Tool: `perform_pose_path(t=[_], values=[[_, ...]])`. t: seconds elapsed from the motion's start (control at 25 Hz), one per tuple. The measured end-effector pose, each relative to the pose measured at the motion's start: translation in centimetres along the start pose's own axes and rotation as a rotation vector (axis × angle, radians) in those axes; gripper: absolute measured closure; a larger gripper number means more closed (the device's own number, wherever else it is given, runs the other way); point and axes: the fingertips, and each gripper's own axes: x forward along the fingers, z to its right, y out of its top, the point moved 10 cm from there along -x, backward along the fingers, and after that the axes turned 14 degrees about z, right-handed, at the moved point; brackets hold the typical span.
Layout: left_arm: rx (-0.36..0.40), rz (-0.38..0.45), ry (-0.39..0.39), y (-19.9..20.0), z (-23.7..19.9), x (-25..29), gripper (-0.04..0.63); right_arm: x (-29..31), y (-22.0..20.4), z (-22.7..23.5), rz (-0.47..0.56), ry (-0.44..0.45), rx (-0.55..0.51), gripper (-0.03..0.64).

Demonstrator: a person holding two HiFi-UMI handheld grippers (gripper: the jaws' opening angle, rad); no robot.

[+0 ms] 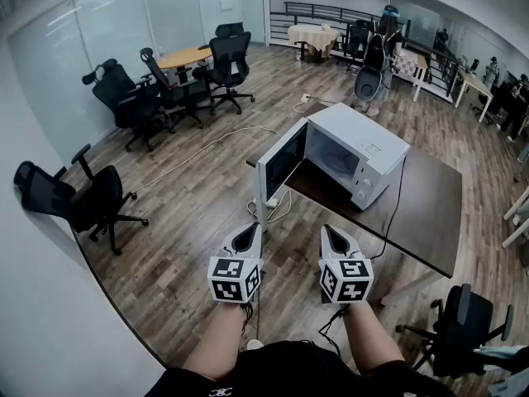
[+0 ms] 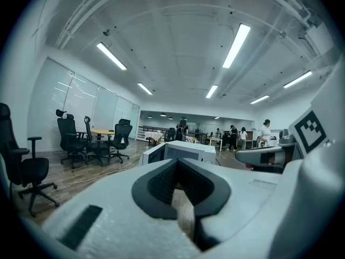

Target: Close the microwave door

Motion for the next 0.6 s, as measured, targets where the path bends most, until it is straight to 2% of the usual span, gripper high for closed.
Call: perform_pose_path(t=[0.28, 0.6], values=[[-0.015, -0.014, -0.012, -0.2, -1.6, -0.3, 0.588, 0.6, -0.8, -1.4, -0.003, -0.01, 0.043, 0.608], [-0.037, -0.024, -0.05, -0.3, -4.5, -0.5, 0.588, 1.7, -1.1, -4.2, -0.015, -0.044, 0.028, 0.607]])
